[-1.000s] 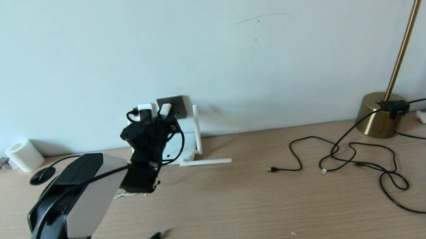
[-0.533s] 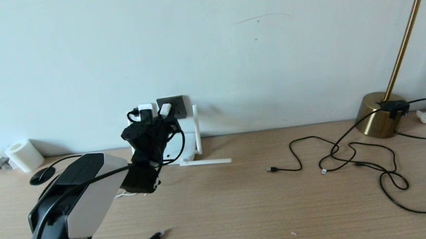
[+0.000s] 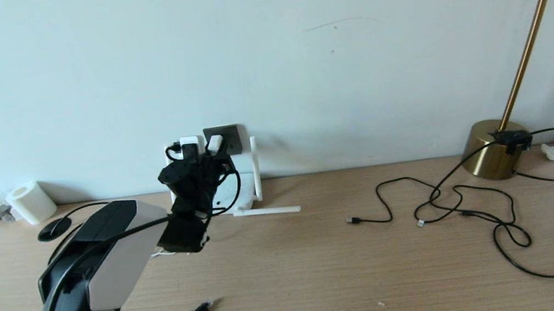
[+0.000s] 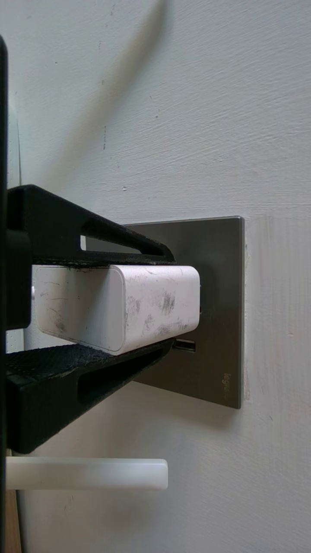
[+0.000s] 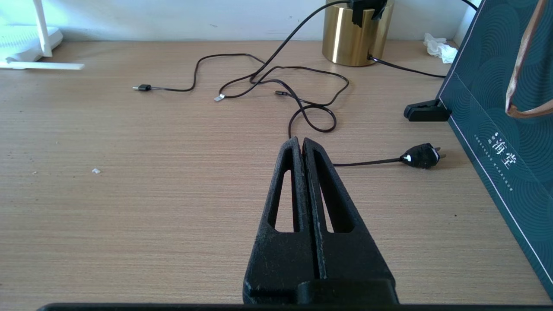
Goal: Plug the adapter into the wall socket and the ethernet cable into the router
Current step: Plug plug into socket
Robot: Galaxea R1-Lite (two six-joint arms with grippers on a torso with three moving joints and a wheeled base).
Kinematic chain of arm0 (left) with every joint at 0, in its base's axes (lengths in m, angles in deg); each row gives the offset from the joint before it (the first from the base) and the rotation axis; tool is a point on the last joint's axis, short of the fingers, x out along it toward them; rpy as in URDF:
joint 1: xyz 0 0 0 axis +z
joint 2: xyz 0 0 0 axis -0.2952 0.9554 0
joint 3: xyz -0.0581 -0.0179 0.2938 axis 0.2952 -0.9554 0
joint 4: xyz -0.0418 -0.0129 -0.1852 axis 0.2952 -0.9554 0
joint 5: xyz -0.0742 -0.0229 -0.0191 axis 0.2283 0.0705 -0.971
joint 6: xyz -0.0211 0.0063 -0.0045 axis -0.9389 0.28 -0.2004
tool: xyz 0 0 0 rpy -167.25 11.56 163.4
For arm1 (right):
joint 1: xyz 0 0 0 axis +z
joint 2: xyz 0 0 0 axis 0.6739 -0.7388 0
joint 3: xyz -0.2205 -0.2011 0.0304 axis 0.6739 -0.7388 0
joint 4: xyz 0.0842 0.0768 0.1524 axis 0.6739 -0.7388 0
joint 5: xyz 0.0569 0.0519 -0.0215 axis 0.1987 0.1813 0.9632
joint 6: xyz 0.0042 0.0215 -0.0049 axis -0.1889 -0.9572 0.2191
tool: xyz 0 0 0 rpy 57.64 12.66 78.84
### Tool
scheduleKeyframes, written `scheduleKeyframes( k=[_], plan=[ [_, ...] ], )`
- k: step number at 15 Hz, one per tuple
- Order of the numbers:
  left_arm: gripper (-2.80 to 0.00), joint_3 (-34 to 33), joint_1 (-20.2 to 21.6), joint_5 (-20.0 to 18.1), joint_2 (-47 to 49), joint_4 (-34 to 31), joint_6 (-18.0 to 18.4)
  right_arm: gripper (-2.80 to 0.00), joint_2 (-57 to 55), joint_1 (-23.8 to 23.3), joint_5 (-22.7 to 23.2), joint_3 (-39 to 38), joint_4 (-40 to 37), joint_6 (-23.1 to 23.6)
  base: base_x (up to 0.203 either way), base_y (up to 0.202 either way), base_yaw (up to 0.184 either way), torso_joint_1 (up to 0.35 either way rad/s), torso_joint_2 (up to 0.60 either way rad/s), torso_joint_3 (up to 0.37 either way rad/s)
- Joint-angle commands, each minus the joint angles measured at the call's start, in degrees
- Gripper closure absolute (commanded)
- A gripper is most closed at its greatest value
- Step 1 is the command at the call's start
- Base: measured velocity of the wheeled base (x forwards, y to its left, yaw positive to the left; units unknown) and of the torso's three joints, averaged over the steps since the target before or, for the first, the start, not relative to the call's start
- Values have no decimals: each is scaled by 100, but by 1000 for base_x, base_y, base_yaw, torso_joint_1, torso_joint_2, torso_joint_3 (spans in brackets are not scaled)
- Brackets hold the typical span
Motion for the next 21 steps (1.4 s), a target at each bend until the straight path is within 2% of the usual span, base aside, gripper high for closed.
scheduleKeyframes(
  k=[1,21],
  plan=[
    [0,-84,-24,13,-49,72,3,0,-9,3,0,0,5,0,0,0,0,0,0,0],
    [0,-102,-42,5,-221,-137,21,0,0,-4,0,0,5,0,0,0,0,0,0,0]
  ],
)
